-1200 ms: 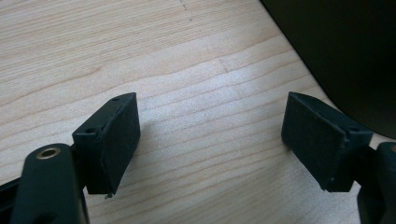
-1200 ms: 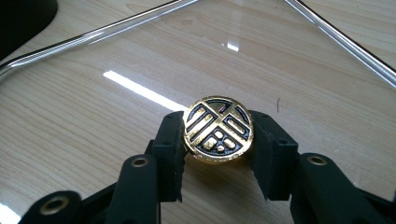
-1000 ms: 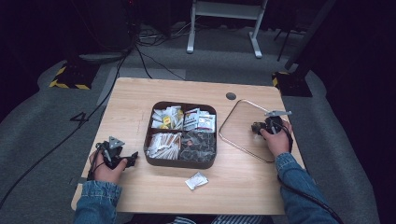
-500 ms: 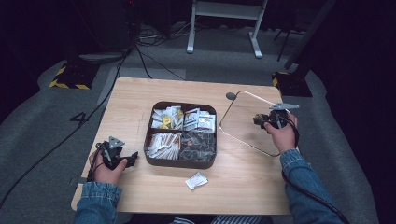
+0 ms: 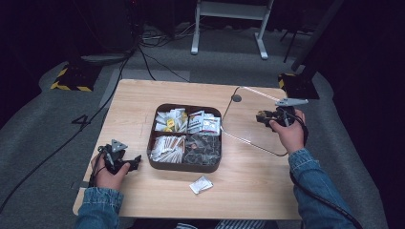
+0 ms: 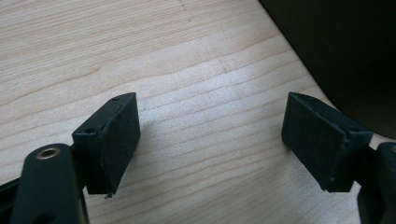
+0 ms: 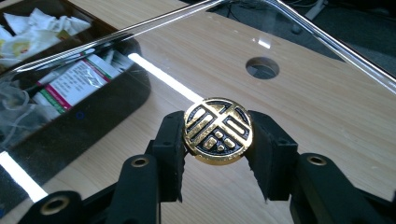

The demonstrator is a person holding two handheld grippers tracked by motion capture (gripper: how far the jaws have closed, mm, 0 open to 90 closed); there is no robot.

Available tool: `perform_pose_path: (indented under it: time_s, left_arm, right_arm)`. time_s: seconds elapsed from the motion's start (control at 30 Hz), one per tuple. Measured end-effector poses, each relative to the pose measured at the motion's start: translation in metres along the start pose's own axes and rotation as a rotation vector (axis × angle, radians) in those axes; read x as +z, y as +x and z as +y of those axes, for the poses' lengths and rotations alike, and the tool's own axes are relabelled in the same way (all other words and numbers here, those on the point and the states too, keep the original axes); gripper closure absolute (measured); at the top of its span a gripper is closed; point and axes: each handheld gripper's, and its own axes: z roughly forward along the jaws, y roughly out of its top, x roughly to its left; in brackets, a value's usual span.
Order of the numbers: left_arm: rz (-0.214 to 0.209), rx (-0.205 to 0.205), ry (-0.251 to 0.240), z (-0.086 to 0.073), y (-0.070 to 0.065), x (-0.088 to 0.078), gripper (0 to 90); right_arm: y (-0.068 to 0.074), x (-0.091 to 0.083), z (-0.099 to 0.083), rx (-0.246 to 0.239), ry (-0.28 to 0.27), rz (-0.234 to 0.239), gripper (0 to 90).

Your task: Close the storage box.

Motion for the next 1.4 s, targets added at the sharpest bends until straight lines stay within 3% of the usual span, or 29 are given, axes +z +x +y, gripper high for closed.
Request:
perform_pose_path:
  time_s: [0.43,0.47,0.53,0.7,1.03,1.4]
  left_arm:
    - [-0.003,0.000,-0.001,0.000,0.000,0.000,19.8]
    - [-0.003,0.000,-0.001,0.000,0.000,0.000,19.8]
    - [-0.003,0.001,-0.001,0.000,0.000,0.000,19.8]
    - [-0.002,0.001,0.000,0.000,0.000,0.000,19.8]
    - [-0.007,0.004,0.001,0.000,0.001,0.000,19.8]
    - [-0.009,0.004,0.001,0.000,0.001,0.000,19.9]
  right_arm:
    - [0.039,0.007,0.034,-0.060,-0.008,0.093,59.1]
    - [0.048,0.011,0.041,-0.077,-0.007,0.113,59.1]
    - [0.051,0.013,0.043,-0.083,-0.007,0.119,59.1]
    - [0.075,0.026,0.059,-0.110,-0.008,0.166,59.1]
    - [0.105,0.040,0.074,-0.144,-0.005,0.203,59.0]
    - [0.126,0.052,0.081,-0.169,0.002,0.230,59.0]
